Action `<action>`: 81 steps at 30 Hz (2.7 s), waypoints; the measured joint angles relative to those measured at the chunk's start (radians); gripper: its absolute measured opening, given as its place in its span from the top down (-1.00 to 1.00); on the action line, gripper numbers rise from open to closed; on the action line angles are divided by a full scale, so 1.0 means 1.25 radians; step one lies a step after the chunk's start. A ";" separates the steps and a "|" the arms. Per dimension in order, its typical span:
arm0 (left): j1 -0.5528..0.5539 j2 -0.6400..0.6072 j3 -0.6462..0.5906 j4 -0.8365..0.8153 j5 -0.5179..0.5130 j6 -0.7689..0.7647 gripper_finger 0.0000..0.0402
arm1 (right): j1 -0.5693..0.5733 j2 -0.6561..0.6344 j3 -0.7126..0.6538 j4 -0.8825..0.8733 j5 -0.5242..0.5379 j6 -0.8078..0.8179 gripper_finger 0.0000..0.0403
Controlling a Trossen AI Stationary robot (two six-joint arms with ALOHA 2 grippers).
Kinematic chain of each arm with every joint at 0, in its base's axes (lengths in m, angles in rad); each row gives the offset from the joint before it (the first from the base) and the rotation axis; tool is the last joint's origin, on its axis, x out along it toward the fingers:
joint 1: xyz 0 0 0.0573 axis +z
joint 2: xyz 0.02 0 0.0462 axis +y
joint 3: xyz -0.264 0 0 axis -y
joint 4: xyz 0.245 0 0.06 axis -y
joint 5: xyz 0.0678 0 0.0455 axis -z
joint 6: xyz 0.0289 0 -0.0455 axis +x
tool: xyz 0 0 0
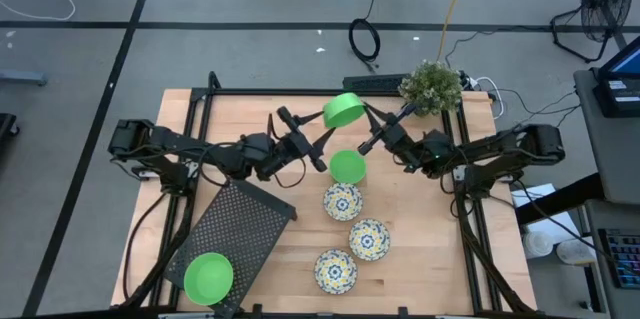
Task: Pick & Place Mini bowls
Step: Stack the bottom green bowl on the green bowl on the shelf
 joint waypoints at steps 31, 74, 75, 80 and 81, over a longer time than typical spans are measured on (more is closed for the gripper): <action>0.014 0.000 0.000 0.035 -0.243 -0.007 -0.14 | 0.051 0.046 0.038 0.052 0.053 -0.079 1.00; -0.232 -0.102 0.263 -0.372 -0.656 0.138 0.98 | 0.050 -0.163 0.037 -0.377 0.107 0.194 -0.05; -0.248 -0.102 0.277 -0.374 -0.694 0.167 0.98 | 0.051 -0.170 0.037 -0.387 0.103 0.200 -0.06; -0.333 -0.102 0.333 -0.384 -0.710 0.193 0.98 | 0.050 -0.173 0.037 -0.402 0.102 0.210 -0.07; -0.349 -0.101 0.344 -0.391 -0.710 0.196 0.98 | 0.050 -0.174 0.037 -0.401 0.101 0.210 -0.06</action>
